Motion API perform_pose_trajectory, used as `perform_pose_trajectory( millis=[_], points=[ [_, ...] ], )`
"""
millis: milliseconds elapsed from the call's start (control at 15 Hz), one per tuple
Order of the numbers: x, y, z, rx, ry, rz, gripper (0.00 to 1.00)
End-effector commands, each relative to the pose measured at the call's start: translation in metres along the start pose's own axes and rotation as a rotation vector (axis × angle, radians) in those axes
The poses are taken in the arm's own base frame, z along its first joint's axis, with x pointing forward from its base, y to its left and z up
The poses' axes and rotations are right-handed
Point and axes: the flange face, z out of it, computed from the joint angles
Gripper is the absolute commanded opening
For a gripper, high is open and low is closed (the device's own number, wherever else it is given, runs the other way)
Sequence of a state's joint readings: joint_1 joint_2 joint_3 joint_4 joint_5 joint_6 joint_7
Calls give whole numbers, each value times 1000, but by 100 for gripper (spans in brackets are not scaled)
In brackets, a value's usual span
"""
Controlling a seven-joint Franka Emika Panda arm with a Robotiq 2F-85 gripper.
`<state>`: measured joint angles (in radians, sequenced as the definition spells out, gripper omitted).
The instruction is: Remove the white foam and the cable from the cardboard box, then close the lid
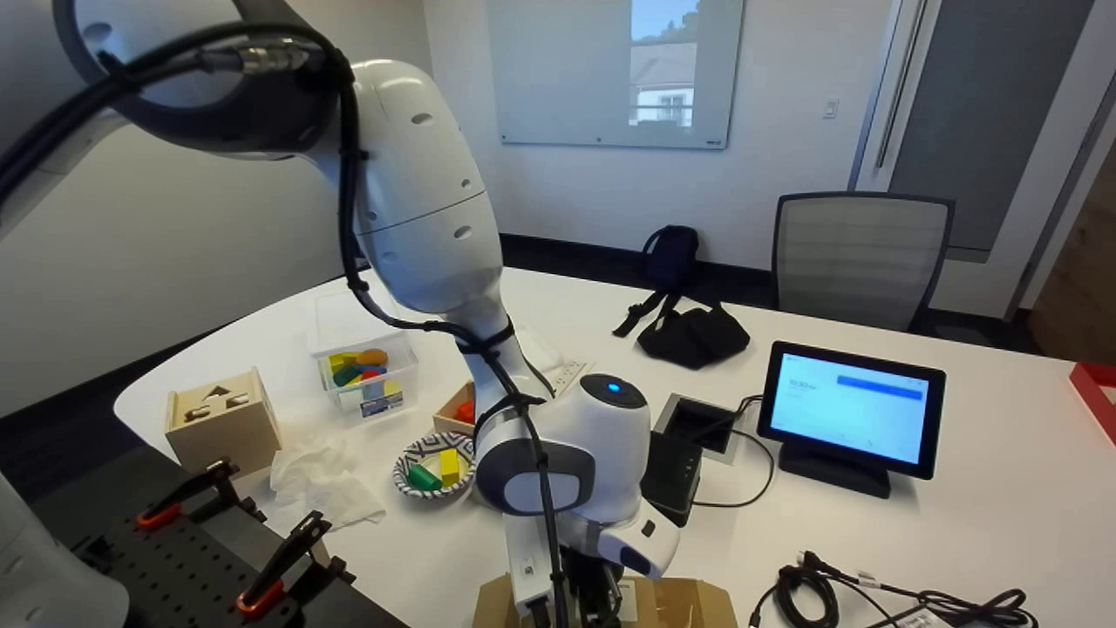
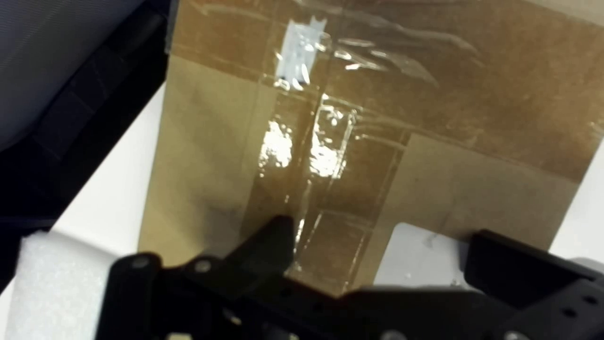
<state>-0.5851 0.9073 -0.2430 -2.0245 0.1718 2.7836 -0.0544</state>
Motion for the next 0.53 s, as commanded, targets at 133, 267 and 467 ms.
perform_pose_trajectory(
  millis=[133, 267, 467],
  points=[
    [-24, 2, -60, 35, 106, -106, 100],
    [-25, 2, -60, 23, 109, -105, 100],
    [-25, 1, -59, 15, 105, -110, 100]
  ],
)
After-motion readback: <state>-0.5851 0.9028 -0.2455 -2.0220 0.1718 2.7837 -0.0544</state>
